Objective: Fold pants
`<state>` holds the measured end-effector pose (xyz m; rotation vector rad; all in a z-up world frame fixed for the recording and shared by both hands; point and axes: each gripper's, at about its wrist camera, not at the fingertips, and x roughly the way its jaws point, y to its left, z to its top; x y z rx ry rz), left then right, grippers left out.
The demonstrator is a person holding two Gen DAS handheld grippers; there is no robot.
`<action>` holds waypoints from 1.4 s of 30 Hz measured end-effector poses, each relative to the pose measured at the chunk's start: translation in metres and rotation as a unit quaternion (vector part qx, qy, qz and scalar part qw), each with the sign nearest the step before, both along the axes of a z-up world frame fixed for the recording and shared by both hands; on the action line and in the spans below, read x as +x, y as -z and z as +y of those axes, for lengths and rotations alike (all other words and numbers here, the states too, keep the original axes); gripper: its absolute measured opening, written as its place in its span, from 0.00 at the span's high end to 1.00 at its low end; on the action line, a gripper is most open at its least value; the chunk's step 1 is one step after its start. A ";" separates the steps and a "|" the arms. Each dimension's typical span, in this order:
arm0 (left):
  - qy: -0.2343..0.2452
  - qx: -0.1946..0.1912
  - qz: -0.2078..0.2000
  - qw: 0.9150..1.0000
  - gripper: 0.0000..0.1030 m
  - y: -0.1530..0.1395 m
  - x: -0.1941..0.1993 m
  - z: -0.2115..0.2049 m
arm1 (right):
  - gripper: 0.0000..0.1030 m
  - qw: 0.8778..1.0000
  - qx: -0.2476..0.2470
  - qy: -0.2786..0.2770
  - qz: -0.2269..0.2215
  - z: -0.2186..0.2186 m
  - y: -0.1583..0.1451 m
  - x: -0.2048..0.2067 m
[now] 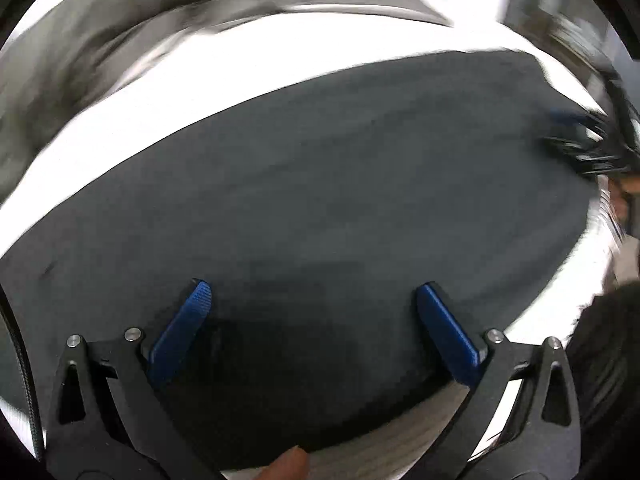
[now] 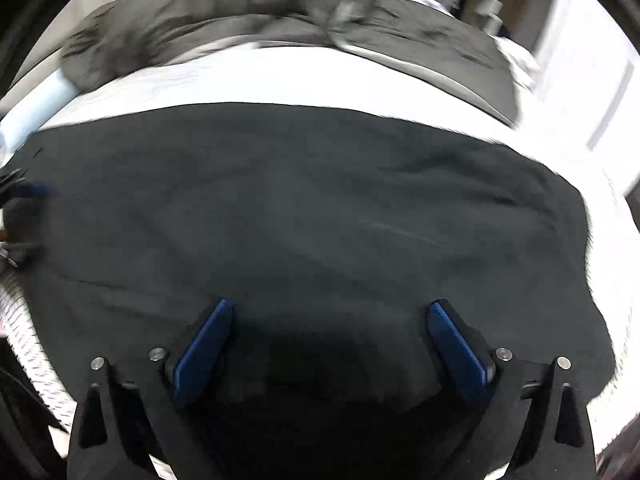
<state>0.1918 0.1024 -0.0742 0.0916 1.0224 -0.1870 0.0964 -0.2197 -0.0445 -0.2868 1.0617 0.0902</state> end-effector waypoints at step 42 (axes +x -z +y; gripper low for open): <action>-0.042 0.019 0.046 0.998 0.00 0.014 0.072 0.003 | 0.04 0.991 -0.055 -0.112 0.041 0.156 0.017 0.049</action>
